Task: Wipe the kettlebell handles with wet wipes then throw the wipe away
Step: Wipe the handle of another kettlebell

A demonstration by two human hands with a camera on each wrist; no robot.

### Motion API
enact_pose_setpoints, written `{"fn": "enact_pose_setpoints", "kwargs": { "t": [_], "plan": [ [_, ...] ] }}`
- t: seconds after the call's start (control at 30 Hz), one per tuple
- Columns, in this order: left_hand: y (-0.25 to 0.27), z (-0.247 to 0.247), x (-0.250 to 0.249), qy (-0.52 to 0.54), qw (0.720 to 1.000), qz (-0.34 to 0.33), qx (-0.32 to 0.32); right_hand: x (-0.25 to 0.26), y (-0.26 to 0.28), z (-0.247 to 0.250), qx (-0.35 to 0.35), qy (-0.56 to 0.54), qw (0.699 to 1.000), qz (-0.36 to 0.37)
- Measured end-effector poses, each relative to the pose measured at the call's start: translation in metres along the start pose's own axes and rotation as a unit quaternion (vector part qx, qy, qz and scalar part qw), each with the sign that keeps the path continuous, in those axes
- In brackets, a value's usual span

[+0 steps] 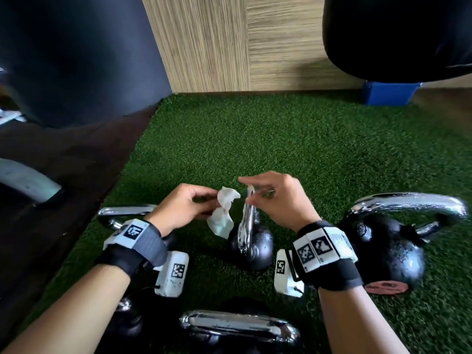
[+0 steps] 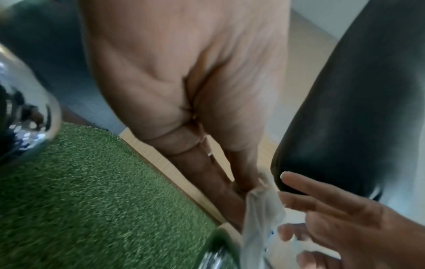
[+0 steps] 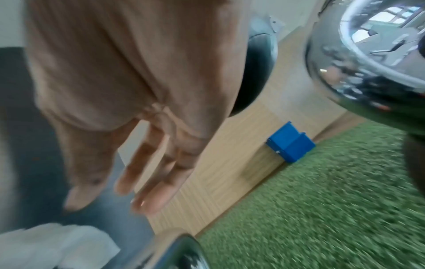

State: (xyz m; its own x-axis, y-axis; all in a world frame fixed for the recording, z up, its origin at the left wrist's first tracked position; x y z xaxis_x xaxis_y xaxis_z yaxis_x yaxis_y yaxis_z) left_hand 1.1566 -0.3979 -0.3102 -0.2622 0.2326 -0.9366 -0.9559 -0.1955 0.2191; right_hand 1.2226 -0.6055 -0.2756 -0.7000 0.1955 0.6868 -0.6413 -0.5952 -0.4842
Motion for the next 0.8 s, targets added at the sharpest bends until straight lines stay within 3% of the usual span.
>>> {"fn": "enact_pose_setpoints", "kwargs": {
  "t": [0.07, 0.13, 0.33, 0.57, 0.6, 0.67, 0.73, 0.8],
  "plan": [
    [0.0, -0.001, -0.011, 0.022, 1.0, -0.003, 0.014, 0.014, -0.003, -0.007, 0.067, -0.03, 0.997, 0.011],
    [-0.001, -0.001, -0.017, 0.05, 0.999, -0.001, 0.023, 0.021, -0.004, -0.011, 0.071, -0.049, 0.996, 0.015],
    [-0.006, -0.012, -0.017, 0.106, 0.994, 0.02, 0.029, 0.023, -0.006, -0.01, -0.047, -0.067, 0.995, 0.05],
    [-0.009, -0.021, -0.007, 0.119, 0.99, 0.059, 0.035, 0.0, 0.001, -0.002, -0.093, -0.054, 0.994, -0.027],
    [-0.013, -0.018, 0.0, 0.07, 0.995, 0.061, 0.025, -0.01, 0.003, 0.003, -0.105, -0.045, 0.992, -0.048],
    [-0.021, -0.014, 0.017, -0.129, 0.99, 0.057, -0.006, -0.035, 0.01, 0.01, -0.116, -0.015, 0.987, -0.114],
    [-0.027, -0.023, 0.037, -0.324, 0.943, 0.073, -0.006, -0.064, 0.018, 0.012, -0.111, 0.029, 0.974, -0.193],
    [-0.027, -0.048, 0.051, -0.435, 0.896, 0.068, 0.058, -0.085, 0.024, 0.006, -0.109, 0.05, 0.961, -0.247]
  ]
}}
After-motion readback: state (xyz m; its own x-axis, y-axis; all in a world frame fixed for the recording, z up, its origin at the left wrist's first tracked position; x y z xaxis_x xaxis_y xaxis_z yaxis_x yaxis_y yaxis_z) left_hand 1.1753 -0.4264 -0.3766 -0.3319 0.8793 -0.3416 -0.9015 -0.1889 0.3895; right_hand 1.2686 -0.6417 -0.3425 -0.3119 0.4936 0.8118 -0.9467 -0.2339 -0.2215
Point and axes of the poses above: each hand's wrist, its own y-axis away from the middle knuckle, its own z-axis out of the back of the hand, x = y × z, the point moved 6 cm from there along -y, towards the middle knuckle, and after that the axes turned 8 degrees about z, right-handed, at the moved point
